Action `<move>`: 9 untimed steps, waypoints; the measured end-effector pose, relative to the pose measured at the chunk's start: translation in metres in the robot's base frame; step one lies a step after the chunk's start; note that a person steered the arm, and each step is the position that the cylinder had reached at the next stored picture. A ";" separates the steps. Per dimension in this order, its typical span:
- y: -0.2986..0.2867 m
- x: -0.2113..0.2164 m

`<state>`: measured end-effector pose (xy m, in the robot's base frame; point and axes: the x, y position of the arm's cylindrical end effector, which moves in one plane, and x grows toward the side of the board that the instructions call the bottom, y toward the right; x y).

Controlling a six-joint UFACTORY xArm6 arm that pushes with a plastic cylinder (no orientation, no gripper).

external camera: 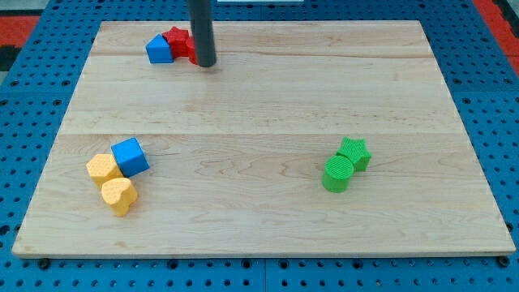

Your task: Move green circle to the bottom right of red circle

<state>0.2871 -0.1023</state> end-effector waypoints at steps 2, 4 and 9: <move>0.074 0.048; 0.209 0.111; 0.177 0.238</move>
<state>0.5252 0.0752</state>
